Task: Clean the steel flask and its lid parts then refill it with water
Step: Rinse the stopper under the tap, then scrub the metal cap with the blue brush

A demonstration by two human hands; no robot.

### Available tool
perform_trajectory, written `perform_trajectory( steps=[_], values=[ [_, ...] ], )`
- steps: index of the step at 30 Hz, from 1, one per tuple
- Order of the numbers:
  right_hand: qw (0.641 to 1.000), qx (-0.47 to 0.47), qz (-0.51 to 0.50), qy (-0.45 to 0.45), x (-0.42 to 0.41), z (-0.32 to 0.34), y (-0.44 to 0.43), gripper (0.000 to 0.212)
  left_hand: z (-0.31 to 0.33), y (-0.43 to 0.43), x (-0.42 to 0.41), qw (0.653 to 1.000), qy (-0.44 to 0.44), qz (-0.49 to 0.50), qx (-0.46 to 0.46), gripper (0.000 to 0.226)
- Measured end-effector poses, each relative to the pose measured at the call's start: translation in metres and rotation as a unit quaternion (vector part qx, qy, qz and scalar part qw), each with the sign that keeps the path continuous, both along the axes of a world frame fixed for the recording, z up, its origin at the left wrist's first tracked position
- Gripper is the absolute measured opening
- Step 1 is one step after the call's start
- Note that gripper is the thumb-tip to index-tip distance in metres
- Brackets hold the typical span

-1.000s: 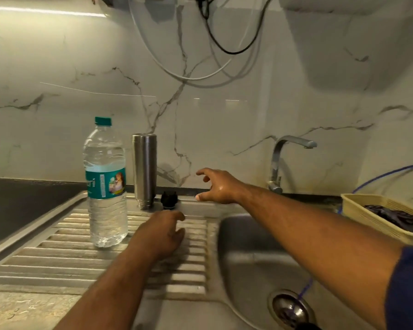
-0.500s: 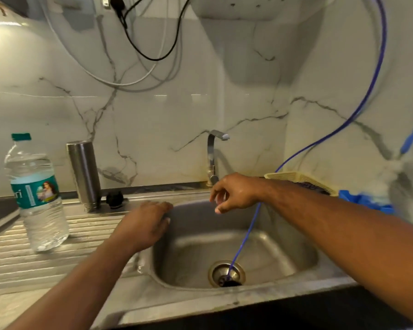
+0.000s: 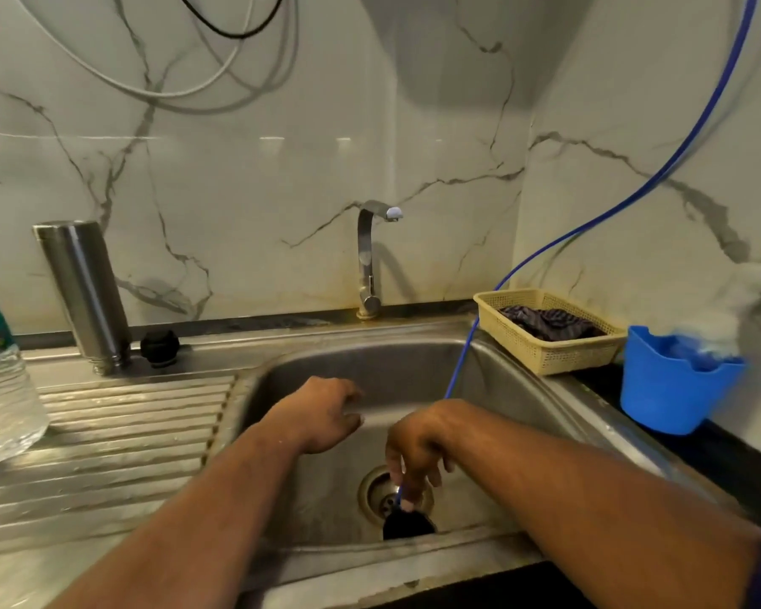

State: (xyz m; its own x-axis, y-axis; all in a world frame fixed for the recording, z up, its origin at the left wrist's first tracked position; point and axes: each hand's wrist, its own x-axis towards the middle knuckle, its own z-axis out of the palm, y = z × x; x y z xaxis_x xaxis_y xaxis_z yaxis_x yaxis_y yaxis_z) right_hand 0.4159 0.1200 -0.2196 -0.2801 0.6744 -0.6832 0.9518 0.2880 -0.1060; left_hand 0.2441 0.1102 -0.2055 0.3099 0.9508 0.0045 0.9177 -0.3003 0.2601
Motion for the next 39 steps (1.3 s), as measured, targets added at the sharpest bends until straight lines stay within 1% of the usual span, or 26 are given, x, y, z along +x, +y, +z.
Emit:
perform_trajectory(
  steps=[4,8,14,16,17,19,20,21,22,24,25,26,27,29,30,32,33,34,36,38,39],
  values=[
    [0.998,-0.059,-0.005,-0.025,-0.001,-0.025,0.007,0.054,-0.005,0.006,-0.002,1.000,-0.010,0.014,-0.015,0.048],
    [0.999,-0.047,0.010,-0.024,-0.005,-0.034,0.011,0.044,-0.004,0.006,0.004,0.999,-0.025,0.001,-0.033,0.047],
    [0.997,-0.070,0.028,-0.028,-0.009,-0.041,0.005,0.033,-0.004,0.003,0.002,0.998,-0.041,0.004,-0.042,0.044],
    [0.999,-0.045,0.017,0.001,-0.010,-0.038,0.007,0.029,-0.004,0.003,0.001,0.998,-0.050,0.006,-0.045,0.043],
    [0.999,-0.025,-0.001,0.032,-0.008,-0.033,0.010,0.028,-0.004,0.003,0.000,0.998,-0.052,0.006,-0.044,0.042],
    [0.989,0.015,-0.075,0.130,0.000,-0.023,0.016,0.023,-0.007,0.001,-0.001,0.997,-0.065,0.011,-0.040,0.038],
    [0.972,0.022,-0.128,0.196,0.005,-0.018,0.018,0.021,-0.008,0.000,-0.001,0.996,-0.082,0.011,-0.040,0.033],
    [0.946,0.006,-0.181,0.268,0.008,-0.012,0.019,0.021,-0.009,0.000,-0.001,0.992,-0.117,0.014,-0.045,0.029],
    [0.912,-0.026,-0.230,0.340,0.012,-0.008,0.018,0.023,-0.009,-0.002,-0.001,0.983,-0.171,0.022,-0.056,0.029],
    [0.838,-0.098,-0.295,0.449,0.020,0.005,0.019,0.028,-0.002,-0.006,0.002,0.944,-0.316,0.037,-0.086,0.037],
    [0.806,-0.137,-0.313,0.484,0.023,0.009,0.020,0.031,0.002,-0.009,0.003,0.921,-0.373,0.034,-0.107,0.042],
    [0.781,-0.166,-0.324,0.508,0.026,0.014,0.022,0.034,0.006,-0.009,0.004,0.906,-0.406,0.019,-0.118,0.046],
    [0.764,-0.184,-0.327,0.524,0.029,0.017,0.023,0.037,0.009,-0.010,0.005,0.900,-0.418,0.000,-0.121,0.050],
    [0.746,-0.212,-0.318,0.545,0.032,0.023,0.021,0.041,0.013,-0.011,0.006,0.902,-0.416,-0.026,-0.115,0.054],
    [0.743,-0.221,-0.314,0.548,0.032,0.024,0.019,0.041,0.013,-0.011,0.006,0.902,-0.415,-0.031,-0.112,0.053],
    [0.754,-0.213,-0.315,0.536,0.032,0.024,0.016,0.039,0.016,-0.013,0.008,0.907,-0.406,-0.036,-0.105,0.047],
    [0.768,-0.192,-0.321,0.519,0.032,0.023,0.015,0.037,0.016,-0.015,0.010,0.914,-0.393,-0.027,-0.101,0.045],
    [0.793,-0.156,-0.326,0.491,0.033,0.020,0.016,0.034,0.016,-0.016,0.012,0.918,-0.383,-0.007,-0.100,0.044],
    [0.863,-0.046,-0.317,0.390,0.034,0.014,0.014,0.031,0.012,-0.019,0.013,0.918,-0.368,0.069,-0.132,0.051],
    [0.926,0.082,-0.263,0.257,0.036,0.013,0.007,0.026,0.008,-0.022,0.011,0.914,-0.337,0.138,-0.181,0.062],
    [0.942,0.137,-0.229,0.205,0.036,0.016,0.002,0.024,0.006,-0.023,0.009,0.916,-0.316,0.154,-0.192,0.067]
  ],
)
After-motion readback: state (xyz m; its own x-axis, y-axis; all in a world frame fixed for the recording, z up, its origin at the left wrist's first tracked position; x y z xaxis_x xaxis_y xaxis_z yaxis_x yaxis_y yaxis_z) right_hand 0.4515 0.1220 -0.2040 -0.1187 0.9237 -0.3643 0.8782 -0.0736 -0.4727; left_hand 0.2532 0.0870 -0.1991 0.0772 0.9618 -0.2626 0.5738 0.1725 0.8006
